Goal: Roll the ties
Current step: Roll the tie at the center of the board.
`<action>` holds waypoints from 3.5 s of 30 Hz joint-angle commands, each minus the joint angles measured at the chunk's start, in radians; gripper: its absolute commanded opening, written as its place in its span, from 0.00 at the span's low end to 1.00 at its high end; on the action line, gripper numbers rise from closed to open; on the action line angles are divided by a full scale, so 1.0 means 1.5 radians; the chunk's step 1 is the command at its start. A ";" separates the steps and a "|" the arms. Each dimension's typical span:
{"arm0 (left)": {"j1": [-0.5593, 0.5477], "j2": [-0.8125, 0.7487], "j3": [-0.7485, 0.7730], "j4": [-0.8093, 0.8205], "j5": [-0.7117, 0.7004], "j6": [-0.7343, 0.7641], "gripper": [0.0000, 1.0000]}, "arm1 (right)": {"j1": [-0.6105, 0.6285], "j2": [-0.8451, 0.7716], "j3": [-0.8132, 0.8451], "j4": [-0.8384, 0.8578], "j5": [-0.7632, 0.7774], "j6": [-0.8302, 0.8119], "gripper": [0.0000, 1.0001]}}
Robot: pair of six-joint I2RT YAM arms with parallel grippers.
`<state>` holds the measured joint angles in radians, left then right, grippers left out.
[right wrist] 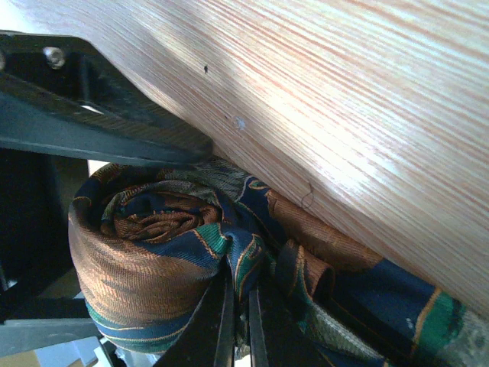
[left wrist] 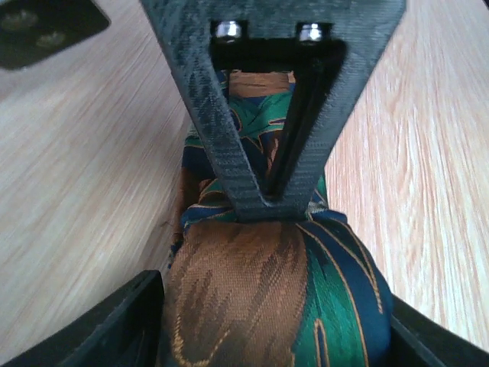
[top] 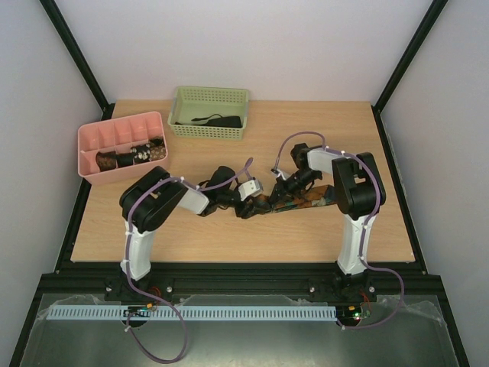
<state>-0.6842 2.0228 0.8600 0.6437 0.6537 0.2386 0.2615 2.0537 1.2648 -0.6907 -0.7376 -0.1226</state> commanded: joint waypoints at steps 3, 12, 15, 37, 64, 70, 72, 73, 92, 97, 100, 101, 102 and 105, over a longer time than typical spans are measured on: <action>-0.019 0.017 0.022 -0.017 -0.024 0.037 0.45 | -0.001 0.031 -0.018 0.026 0.126 0.010 0.04; -0.025 -0.043 -0.030 -0.148 -0.122 0.199 0.35 | -0.023 -0.007 0.042 -0.078 -0.033 -0.032 0.48; -0.025 -0.042 -0.023 -0.167 -0.130 0.207 0.35 | -0.022 -0.037 0.035 -0.091 -0.099 -0.026 0.56; -0.013 -0.032 0.005 -0.201 -0.099 0.186 0.59 | 0.004 0.009 -0.015 -0.033 0.059 -0.026 0.01; -0.005 -0.033 -0.022 -0.117 -0.086 0.133 0.36 | 0.001 0.062 0.073 0.038 0.076 0.013 0.14; 0.001 -0.064 -0.042 -0.198 -0.122 0.195 0.34 | -0.002 0.028 0.112 -0.101 0.013 -0.071 0.49; 0.000 -0.064 -0.037 -0.210 -0.125 0.198 0.34 | -0.003 0.008 0.110 -0.137 -0.026 -0.091 0.56; -0.001 -0.062 -0.031 -0.215 -0.126 0.198 0.34 | -0.003 -0.004 0.106 -0.145 -0.048 -0.089 0.60; -0.010 -0.047 -0.006 -0.241 -0.120 0.194 0.40 | 0.042 0.003 0.028 -0.001 0.009 0.055 0.02; -0.009 -0.051 0.017 -0.221 -0.096 0.152 0.65 | 0.019 -0.008 -0.028 -0.009 0.056 0.033 0.01; -0.004 -0.062 0.022 -0.173 -0.042 0.117 0.73 | -0.005 -0.008 -0.057 0.010 0.114 0.024 0.01; -0.004 -0.064 0.022 -0.161 -0.027 0.107 0.74 | -0.014 -0.005 -0.062 0.014 0.129 0.021 0.01; -0.005 -0.063 0.023 -0.148 -0.015 0.097 0.75 | -0.019 -0.003 -0.064 0.019 0.142 0.018 0.01; -0.008 -0.050 0.030 -0.118 0.000 0.066 0.76 | -0.022 0.000 -0.065 0.032 0.170 0.009 0.01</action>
<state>-0.6926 1.9270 0.8734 0.3969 0.5690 0.4152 0.2287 2.0075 1.2087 -0.6579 -0.7475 -0.0757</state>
